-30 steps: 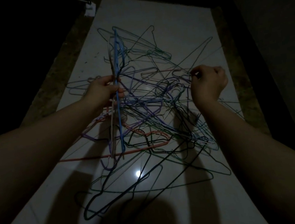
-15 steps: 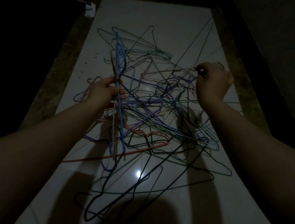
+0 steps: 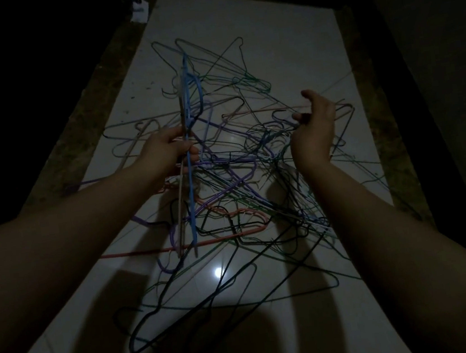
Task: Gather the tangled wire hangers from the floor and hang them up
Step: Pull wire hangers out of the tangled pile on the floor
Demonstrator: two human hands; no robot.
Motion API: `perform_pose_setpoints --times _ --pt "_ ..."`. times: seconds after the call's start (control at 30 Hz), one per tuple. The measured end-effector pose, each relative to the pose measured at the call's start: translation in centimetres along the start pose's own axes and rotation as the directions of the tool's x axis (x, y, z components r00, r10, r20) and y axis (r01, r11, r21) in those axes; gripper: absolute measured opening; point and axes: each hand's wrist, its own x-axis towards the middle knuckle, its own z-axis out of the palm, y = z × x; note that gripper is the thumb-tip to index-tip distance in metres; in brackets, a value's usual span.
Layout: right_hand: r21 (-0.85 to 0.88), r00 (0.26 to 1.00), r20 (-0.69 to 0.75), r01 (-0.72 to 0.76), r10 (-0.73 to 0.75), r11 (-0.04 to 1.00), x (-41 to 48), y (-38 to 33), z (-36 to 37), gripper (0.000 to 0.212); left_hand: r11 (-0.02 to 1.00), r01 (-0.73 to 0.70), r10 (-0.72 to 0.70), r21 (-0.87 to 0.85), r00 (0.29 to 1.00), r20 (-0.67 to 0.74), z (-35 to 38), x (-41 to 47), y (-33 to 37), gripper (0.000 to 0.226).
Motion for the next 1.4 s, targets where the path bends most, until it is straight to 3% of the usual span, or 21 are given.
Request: perform_pose_setpoints --times 0.17,0.43,0.5,0.6,0.73,0.8,0.9,0.97,1.1,1.27,1.4 --pt "0.120 0.989 -0.011 -0.144 0.147 0.982 0.7 -0.2 -0.4 0.082 1.000 -0.015 0.015 -0.020 1.000 0.022 0.9 0.0 0.1 0.021" --pt "0.079 0.903 -0.101 -0.411 0.417 0.908 1.2 3.3 -0.3 0.068 1.000 0.009 -0.009 -0.025 1.000 0.028 2.0 0.4 -0.4 0.029" --pt "0.124 0.840 -0.086 -0.525 0.536 0.842 1.7 3.7 -0.4 0.068 0.999 0.007 -0.006 -0.032 1.000 0.021 2.1 0.4 -0.4 0.024" --pt "0.430 0.726 0.045 -0.634 0.686 0.643 2.1 4.1 0.0 0.060 1.000 0.007 -0.006 -0.021 1.000 0.020 2.0 0.5 -0.5 0.022" --pt "0.666 0.717 0.191 -0.597 0.671 0.448 1.8 3.8 0.3 0.004 1.000 0.014 -0.014 -0.011 0.999 0.029 2.2 0.7 -0.9 0.020" --pt "0.708 0.725 0.235 -0.584 0.647 0.397 1.9 3.5 0.5 0.018 0.999 0.023 -0.023 -0.022 0.999 0.023 2.3 0.8 -0.9 0.022" --pt "0.641 0.803 0.267 -0.561 0.533 0.524 1.4 2.9 1.2 0.012 0.999 0.031 -0.031 -0.018 0.999 0.036 2.1 0.8 -1.0 0.025" --pt "0.616 0.816 0.317 -0.564 0.483 0.550 0.9 2.7 1.8 0.012 0.999 0.034 -0.033 -0.026 0.999 0.036 1.9 0.8 -1.0 0.025" --pt "0.466 0.784 0.402 -0.620 0.472 0.632 0.0 2.1 3.1 0.034 0.999 0.031 -0.030 -0.039 0.999 0.023 1.3 0.7 -1.2 0.024" --pt "0.286 0.773 0.507 -0.568 0.381 0.772 -1.2 2.1 5.7 0.062 0.999 0.030 -0.029 -0.015 0.999 0.038 0.3 0.7 -1.5 0.024" --pt "0.276 0.717 0.584 -0.617 0.381 0.737 -2.2 1.9 7.8 0.074 0.998 0.045 -0.045 -0.034 0.999 0.017 -0.5 0.9 -1.7 0.025"
